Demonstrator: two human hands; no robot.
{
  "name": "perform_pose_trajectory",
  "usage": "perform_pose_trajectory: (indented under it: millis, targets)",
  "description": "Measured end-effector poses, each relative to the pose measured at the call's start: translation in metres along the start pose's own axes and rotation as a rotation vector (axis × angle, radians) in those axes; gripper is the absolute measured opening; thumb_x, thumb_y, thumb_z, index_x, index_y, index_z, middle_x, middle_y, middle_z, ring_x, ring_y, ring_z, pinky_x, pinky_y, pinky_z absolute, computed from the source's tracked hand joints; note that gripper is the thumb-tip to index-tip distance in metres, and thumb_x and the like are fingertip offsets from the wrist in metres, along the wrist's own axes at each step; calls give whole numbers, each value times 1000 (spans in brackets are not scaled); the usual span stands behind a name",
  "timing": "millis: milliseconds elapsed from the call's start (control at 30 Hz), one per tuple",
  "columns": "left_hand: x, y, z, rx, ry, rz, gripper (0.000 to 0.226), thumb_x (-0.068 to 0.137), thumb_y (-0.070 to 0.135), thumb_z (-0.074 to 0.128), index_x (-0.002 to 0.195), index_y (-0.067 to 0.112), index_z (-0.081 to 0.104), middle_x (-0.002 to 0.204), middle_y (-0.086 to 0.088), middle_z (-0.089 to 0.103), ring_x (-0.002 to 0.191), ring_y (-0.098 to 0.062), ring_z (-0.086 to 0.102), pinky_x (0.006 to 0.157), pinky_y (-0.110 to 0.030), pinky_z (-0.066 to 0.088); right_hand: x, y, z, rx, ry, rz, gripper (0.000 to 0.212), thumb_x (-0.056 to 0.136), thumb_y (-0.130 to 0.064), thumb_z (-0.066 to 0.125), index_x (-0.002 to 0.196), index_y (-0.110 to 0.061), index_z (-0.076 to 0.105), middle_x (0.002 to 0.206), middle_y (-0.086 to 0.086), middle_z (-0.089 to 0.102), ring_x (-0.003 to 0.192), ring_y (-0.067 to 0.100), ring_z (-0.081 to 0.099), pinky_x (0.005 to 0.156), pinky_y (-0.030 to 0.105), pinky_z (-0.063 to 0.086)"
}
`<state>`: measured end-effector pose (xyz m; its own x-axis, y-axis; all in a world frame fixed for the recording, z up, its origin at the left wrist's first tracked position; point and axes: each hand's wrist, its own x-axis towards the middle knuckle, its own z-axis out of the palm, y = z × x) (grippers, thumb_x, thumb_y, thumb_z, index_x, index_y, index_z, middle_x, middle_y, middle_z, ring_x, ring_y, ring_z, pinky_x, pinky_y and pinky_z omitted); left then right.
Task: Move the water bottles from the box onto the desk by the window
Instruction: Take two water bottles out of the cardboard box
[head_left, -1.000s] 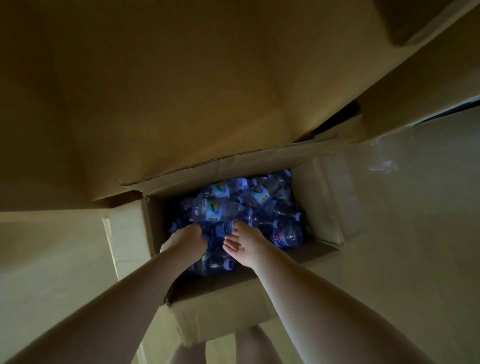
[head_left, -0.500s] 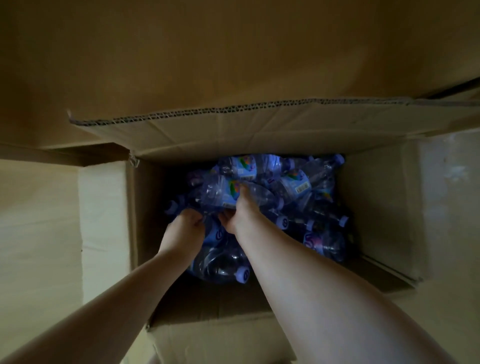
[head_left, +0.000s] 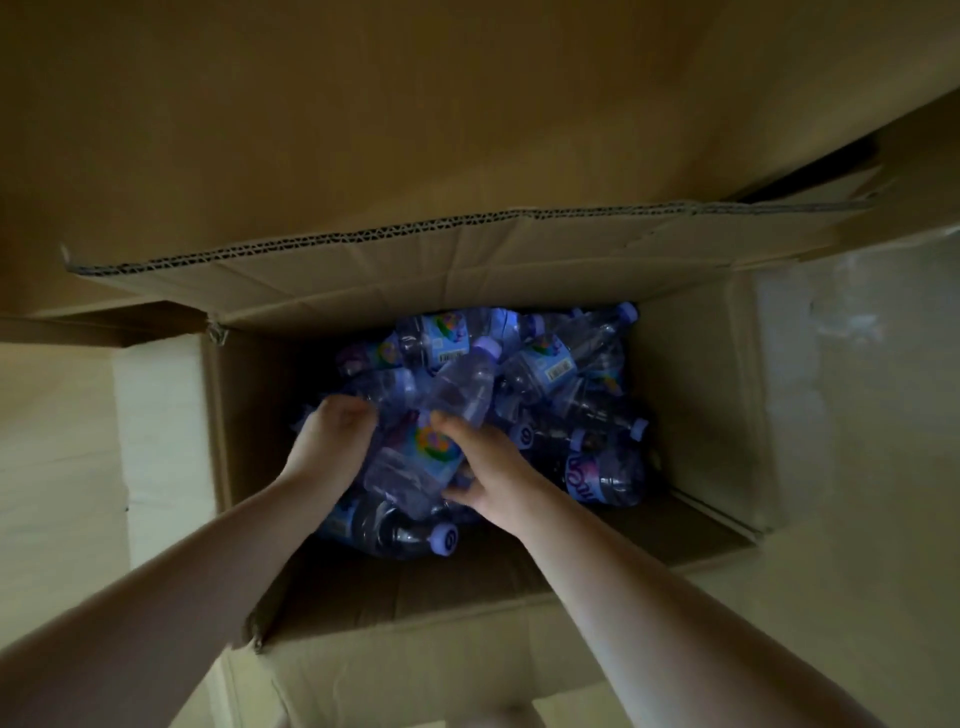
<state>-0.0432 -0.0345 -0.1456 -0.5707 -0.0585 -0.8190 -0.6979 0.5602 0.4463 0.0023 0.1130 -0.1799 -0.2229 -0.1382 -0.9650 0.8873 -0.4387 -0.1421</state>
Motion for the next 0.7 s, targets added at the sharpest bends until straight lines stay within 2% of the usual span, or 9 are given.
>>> perform_pose_trajectory:
  millis: [100, 167, 233, 267, 367, 433, 533, 633, 700]
  targets:
    - [-13, 12, 5, -107, -344, -96, 35, 93, 48, 50, 106, 18, 62, 103, -8, 70, 96, -25, 68, 92, -47, 52, -24, -1, -7, -32, -190, -19, 36, 90, -31, 65, 122, -16, 59, 116, 11, 68, 112, 27, 63, 94, 42, 52]
    - [-18, 13, 7, -42, -413, -116, 47, 83, 58, 57, 117, 25, 54, 108, -3, 68, 94, -20, 69, 82, -41, 58, -33, -1, -9, -54, -251, -43, 41, 87, -34, 67, 124, -16, 60, 117, 10, 68, 111, 25, 64, 97, 41, 51]
    - [-21, 15, 8, -17, -443, -99, 55, 77, 48, 69, 122, 26, 46, 109, 1, 66, 91, -15, 70, 68, -30, 59, -35, 0, -13, -13, -264, -24, 46, 87, -41, 65, 126, -18, 60, 122, 8, 66, 114, 23, 62, 101, 43, 47]
    - [-21, 15, 9, -14, -447, -96, 61, 75, 40, 75, 124, 25, 42, 109, 2, 65, 91, -14, 69, 69, -28, 58, -36, -1, -14, 18, -260, -7, 49, 89, -46, 62, 129, -19, 59, 125, 8, 65, 119, 25, 59, 106, 47, 43]
    - [-18, 14, 18, 188, -367, -7, 84, 70, 26, 83, 134, 17, 29, 105, 6, 60, 97, -14, 62, 83, -28, 51, -35, -2, -7, 45, -173, -83, 43, 91, -42, 62, 127, -17, 62, 121, 9, 68, 117, 26, 62, 105, 50, 44]
    - [-20, 13, 25, 335, -290, 70, 92, 68, 31, 84, 136, 18, 24, 111, 4, 57, 102, -17, 58, 87, -30, 48, -33, -4, 0, 30, -71, -214, 32, 91, -33, 65, 119, -17, 65, 112, 8, 72, 107, 24, 68, 99, 48, 51]
    - [-20, 8, 34, 418, -220, 72, 105, 61, 47, 83, 138, 20, 17, 130, -6, 51, 118, -26, 53, 99, -43, 46, -31, -8, 9, -55, 43, -296, 29, 84, -31, 70, 108, -17, 67, 103, 5, 74, 96, 20, 71, 89, 42, 57]
    - [-19, 9, 40, 400, -146, 18, 100, 58, 48, 84, 131, 16, 23, 129, -11, 48, 119, -30, 51, 97, -46, 46, -34, -14, 13, -208, 82, -368, 12, 83, -23, 73, 92, -21, 65, 91, 2, 73, 86, 15, 71, 76, 30, 58]
    - [-16, 11, 43, 322, -68, -27, 89, 61, 44, 84, 125, 15, 30, 120, -7, 53, 111, -30, 56, 86, -41, 49, -37, -24, 11, -287, 49, -369, 10, 87, -29, 70, 86, -23, 62, 84, -6, 68, 81, 8, 68, 79, 31, 57]
